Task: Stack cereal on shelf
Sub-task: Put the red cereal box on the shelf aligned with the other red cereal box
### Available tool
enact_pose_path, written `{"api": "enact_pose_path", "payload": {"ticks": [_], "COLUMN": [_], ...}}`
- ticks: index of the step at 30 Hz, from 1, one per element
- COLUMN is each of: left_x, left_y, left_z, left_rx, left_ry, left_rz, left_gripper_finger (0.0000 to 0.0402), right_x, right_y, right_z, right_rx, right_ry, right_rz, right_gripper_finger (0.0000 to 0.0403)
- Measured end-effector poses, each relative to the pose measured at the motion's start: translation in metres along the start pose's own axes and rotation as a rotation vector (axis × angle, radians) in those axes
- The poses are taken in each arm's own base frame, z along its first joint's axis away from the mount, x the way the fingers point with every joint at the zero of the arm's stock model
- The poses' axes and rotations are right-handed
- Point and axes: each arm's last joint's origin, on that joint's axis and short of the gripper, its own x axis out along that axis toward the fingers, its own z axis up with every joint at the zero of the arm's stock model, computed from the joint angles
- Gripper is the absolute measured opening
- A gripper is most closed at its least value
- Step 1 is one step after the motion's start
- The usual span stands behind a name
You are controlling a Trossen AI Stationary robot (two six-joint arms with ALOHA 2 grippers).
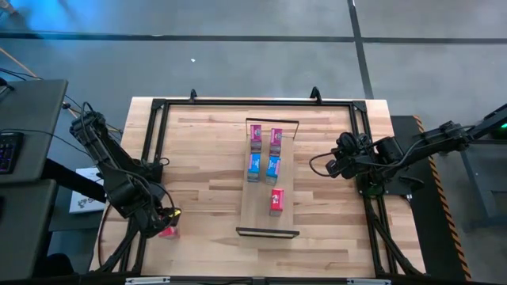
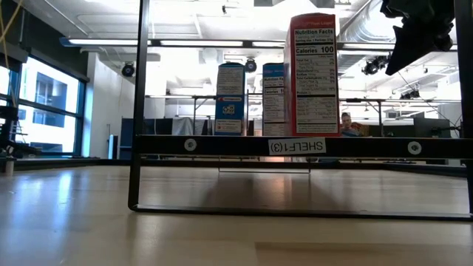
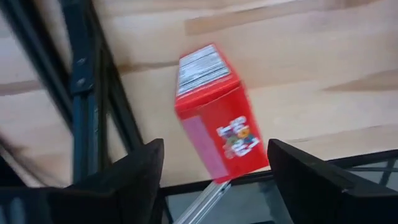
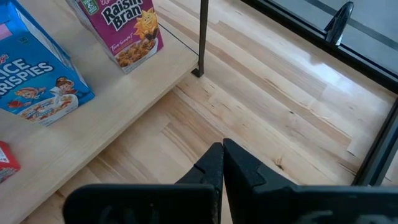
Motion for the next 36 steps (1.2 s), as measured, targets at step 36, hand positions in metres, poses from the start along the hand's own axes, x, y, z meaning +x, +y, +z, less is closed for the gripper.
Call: {"api": "enact_pose_path", "payload": {"ticks": [36], "left_x": [0.032], "left_y": [-0.022], "left_z": [-0.009], "left_rx": [-0.168], "left_ry": [-0.042], "left_rz": [0.087], "left_gripper_finger": [0.028], "right_x": [0.0], "right_y": [0.0], "right_z": [0.0], "right_rx": [-0.018], "right_ry": [-0.003], "right_rz": [-0.002], "right_gripper_finger": [0.0001]}}
